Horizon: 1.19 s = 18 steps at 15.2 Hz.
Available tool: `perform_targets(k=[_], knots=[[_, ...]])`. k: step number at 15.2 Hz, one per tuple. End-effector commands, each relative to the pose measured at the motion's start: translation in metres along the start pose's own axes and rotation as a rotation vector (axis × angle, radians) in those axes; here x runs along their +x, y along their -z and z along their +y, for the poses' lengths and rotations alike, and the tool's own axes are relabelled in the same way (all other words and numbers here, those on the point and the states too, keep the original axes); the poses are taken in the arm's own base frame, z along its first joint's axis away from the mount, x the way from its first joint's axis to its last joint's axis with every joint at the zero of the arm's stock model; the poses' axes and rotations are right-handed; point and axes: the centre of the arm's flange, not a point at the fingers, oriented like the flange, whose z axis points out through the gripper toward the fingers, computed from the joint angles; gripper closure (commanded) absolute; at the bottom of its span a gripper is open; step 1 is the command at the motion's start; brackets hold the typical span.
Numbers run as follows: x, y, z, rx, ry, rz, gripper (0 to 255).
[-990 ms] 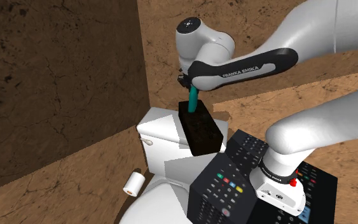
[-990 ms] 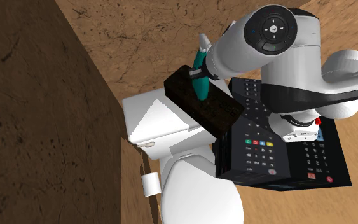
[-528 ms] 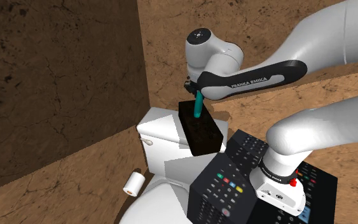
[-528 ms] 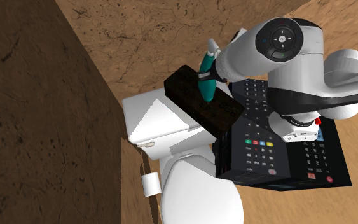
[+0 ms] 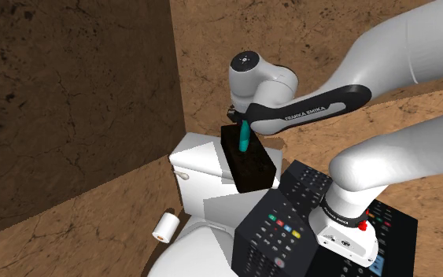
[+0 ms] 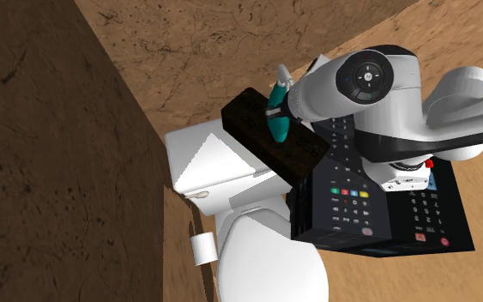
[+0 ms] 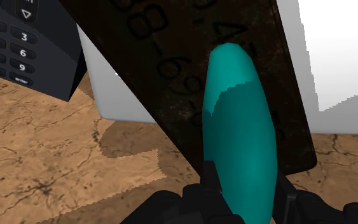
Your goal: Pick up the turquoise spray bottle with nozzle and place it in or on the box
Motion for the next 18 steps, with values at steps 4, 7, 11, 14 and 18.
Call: perform_targets(k=[4, 7, 11, 14, 18], knots=[[-0.001, -0.004, 0.001, -0.007, 0.000, -0.004, 255], [-0.001, -0.004, 0.001, -0.007, 0.000, -0.004, 0], [0.000, -0.005, 0.000, -0.007, 0.000, -0.004, 0], [0.000, 0.022, 0.001, -0.007, 0.000, -0.004, 0], [0.000, 0.046, 0.001, -0.007, 0.000, -0.004, 0]])
